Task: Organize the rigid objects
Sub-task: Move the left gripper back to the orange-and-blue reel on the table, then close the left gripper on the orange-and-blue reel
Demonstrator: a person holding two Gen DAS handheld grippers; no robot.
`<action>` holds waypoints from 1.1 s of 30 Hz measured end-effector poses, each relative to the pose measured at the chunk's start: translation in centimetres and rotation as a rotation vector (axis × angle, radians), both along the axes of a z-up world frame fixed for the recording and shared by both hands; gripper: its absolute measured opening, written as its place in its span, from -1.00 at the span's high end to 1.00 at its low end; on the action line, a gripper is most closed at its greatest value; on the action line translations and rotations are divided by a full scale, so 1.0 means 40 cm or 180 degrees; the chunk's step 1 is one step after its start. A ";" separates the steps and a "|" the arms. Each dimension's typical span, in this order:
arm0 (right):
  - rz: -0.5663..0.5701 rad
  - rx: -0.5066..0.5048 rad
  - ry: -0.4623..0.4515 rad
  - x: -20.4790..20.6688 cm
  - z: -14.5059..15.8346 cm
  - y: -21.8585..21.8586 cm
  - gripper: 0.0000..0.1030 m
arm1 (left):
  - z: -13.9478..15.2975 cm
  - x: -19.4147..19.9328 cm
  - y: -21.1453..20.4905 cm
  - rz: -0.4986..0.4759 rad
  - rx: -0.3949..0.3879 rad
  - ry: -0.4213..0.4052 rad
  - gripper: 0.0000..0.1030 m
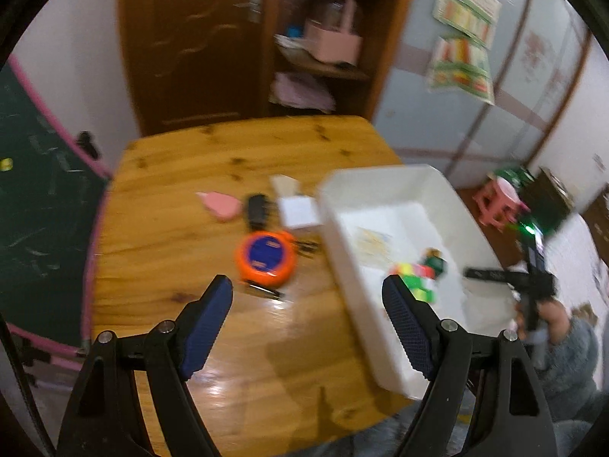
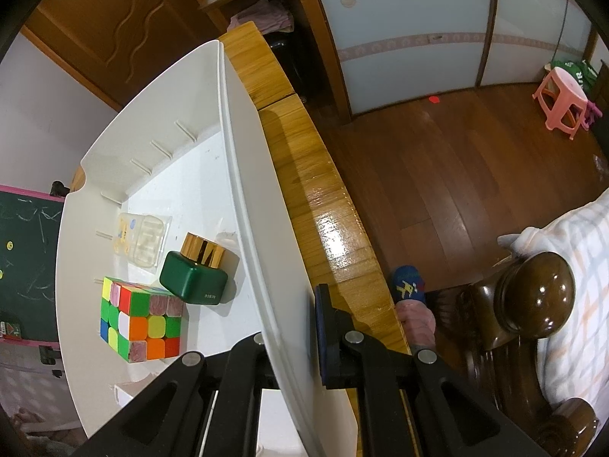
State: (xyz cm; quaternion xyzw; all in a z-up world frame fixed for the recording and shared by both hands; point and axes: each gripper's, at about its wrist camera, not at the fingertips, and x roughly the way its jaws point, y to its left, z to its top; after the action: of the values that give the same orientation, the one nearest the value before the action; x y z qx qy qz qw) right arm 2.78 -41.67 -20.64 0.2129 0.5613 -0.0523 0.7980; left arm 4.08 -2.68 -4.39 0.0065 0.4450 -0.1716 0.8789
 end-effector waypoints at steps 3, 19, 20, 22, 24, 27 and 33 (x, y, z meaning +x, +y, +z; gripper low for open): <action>-0.0010 0.0008 0.0000 0.000 0.001 -0.001 0.86 | -0.016 0.026 0.038 0.0188 0.0109 -0.0032 -0.62; -0.0019 0.0013 0.0000 0.000 0.001 0.003 0.85 | -0.286 0.188 -0.007 -0.0055 0.0387 0.0644 -0.63; -0.0024 0.0021 0.0000 -0.001 0.000 0.003 0.85 | -0.303 0.200 -0.016 -0.0083 0.0412 0.0694 -0.63; -0.0023 0.0022 0.0001 -0.001 0.001 0.003 0.85 | -0.325 0.218 -0.031 -0.0137 0.0450 0.0737 -0.63; -0.0021 0.0020 0.0002 -0.002 0.002 0.004 0.85 | -0.341 0.232 -0.044 -0.0175 0.0476 0.0763 -0.63; -0.0021 0.0019 0.0002 -0.002 0.002 0.004 0.85 | -0.363 0.256 -0.061 -0.0228 0.0522 0.0809 -0.63; -0.0019 0.0011 0.0039 0.001 0.000 0.004 0.85 | -0.409 0.288 -0.087 -0.0287 0.0645 0.0897 -0.63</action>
State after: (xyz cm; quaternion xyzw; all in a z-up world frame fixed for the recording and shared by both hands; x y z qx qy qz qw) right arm 2.83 -41.51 -20.64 0.2156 0.5656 -0.0550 0.7941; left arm 15.62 -6.14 -20.74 0.0908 0.5781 -0.1643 0.7941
